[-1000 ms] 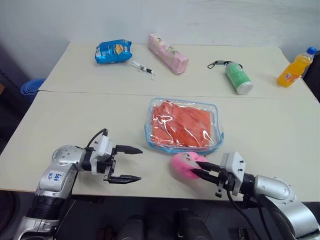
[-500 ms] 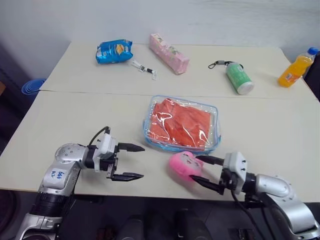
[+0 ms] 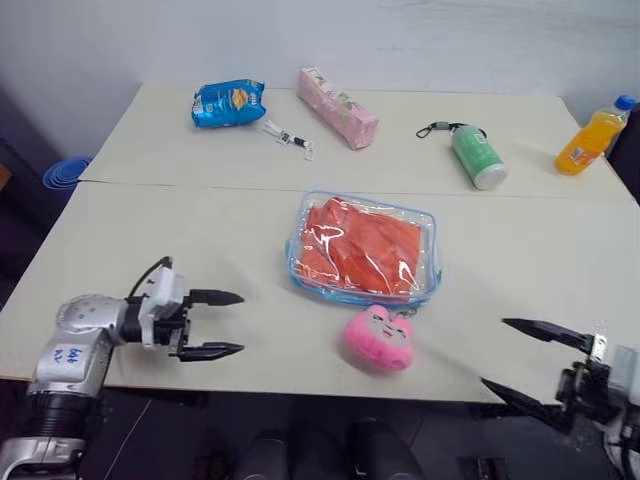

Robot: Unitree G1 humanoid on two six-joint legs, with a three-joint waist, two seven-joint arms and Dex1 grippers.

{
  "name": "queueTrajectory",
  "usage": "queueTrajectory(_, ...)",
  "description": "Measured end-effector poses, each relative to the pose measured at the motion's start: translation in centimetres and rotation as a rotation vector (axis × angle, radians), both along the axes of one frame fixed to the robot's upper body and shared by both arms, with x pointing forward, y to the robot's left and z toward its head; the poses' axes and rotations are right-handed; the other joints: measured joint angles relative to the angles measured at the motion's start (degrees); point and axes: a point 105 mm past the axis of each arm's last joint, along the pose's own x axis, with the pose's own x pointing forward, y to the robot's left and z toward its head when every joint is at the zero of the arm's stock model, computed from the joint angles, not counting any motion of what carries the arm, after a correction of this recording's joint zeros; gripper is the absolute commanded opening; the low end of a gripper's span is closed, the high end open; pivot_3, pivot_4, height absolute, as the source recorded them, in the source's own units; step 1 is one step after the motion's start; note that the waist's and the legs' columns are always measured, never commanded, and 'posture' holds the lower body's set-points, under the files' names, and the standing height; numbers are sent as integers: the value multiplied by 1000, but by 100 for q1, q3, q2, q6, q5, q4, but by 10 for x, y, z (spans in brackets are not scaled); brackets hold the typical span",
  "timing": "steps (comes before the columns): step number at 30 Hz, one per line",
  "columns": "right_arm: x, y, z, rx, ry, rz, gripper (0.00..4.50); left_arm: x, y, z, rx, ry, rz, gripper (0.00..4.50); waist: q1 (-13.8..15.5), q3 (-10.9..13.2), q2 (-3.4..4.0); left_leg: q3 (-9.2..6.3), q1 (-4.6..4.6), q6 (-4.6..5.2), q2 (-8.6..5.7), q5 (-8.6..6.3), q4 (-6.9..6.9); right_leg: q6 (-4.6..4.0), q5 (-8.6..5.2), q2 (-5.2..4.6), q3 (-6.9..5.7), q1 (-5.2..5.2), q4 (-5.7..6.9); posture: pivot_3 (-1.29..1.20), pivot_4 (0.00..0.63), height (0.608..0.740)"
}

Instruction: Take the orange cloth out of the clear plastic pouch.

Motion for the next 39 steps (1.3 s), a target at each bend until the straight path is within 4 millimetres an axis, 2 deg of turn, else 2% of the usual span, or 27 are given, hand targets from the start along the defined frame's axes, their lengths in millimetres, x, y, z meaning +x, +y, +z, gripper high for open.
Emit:
queueTrajectory(4, -9, -20, -10, -69, -9, -38, 4451, -5, -5, 1, 27, -23, -66, 4500, 6, 1, 1, 1, -1, 1, 0, -1, -3, 0, 0, -4, 0, 1, -4, 0, 150, 740)
queueTrajectory(7, -11, -31, -13, -85, -13, -70, 4451, -5, -40, 4, 1, -83, -165, 4500, 35, 2, 5, 1, -1, 4, -3, -2, -1, 0, 0, -9, 0, 5, -7, 0, 150, 740)
queueTrajectory(12, -4, -36, -5, -94, -57, -97, 4451, 1, -114, 4, -44, -177, -345, 4500, 18, 2, 5, 4, 0, -2, -4, 1, 3, 3, 1, 6, 3, 3, 2, 0, 150, 740)
queueTrajectory(14, -2, -33, -1, -87, -70, -99, 4451, 0, -136, 7, -70, -204, -398, 4500, -4, 2, 5, 10, 0, -8, -1, 5, 2, 3, 2, 14, 8, -2, 8, 0, 150, 740)
queueTrajectory(15, 1, -31, 0, -84, -75, -95, 4451, 0, -141, 9, -75, -211, -412, 4500, -18, 2, 5, 11, 2, -10, 3, 6, 2, 3, 2, 18, 10, -1, 10, 0, 150, 740)
queueTrajectory(18, 17, -21, 0, -138, -64, -29, 4451, -2, -141, 10, -78, -205, -432, 4500, -101, 2, 5, 16, 7, -13, 4, 9, 4, 3, 1, 19, 17, 1, 15, 0, 150, 740)
queueTrajectory(23, 83, -9, 2, -284, -103, 46, 4451, -4, -139, 10, -85, -199, -445, 4500, -135, 6, 3, 17, 19, -12, 1, 17, 13, 2, 1, 16, 18, 2, 29, 0, 150, 740)
queueTrajectory(27, 125, 9, -2, -389, -117, 134, 4451, -1, -139, 5, -47, -251, -437, 4500, -118, 7, 6, 10, -1, -47, 0, 37, 17, 2, 1, 15, 9, -12, 27, 0, 150, 740)
queueTrajectory(33, 162, 22, -10, -518, -136, 203, 4451, -1, -148, 0, -39, -271, -429, 4500, -75, 7, 5, 14, -16, -38, -2, 32, 24, 4, 2, 5, 7, -20, 18, 0, 150, 740)
queueTrajectory(35, 169, 25, -10, -553, -149, 221, 4082, -3, -149, 0, -41, -271, -429, 4500, -85, 7, 6, 14, -15, -38, -2, 32, 23, 4, 2, 5, 6, -21, 19, 0, 150, 740)
queueTrajectory(39, 178, 27, -4, -587, -168, 252, 2932, -7, -147, -6, -45, -237, -416, 4500, -127, 7, 6, 11, -15, -40, 0, 33, 22, 3, 2, 5, 4, -21, 21, 0, 150, 740)
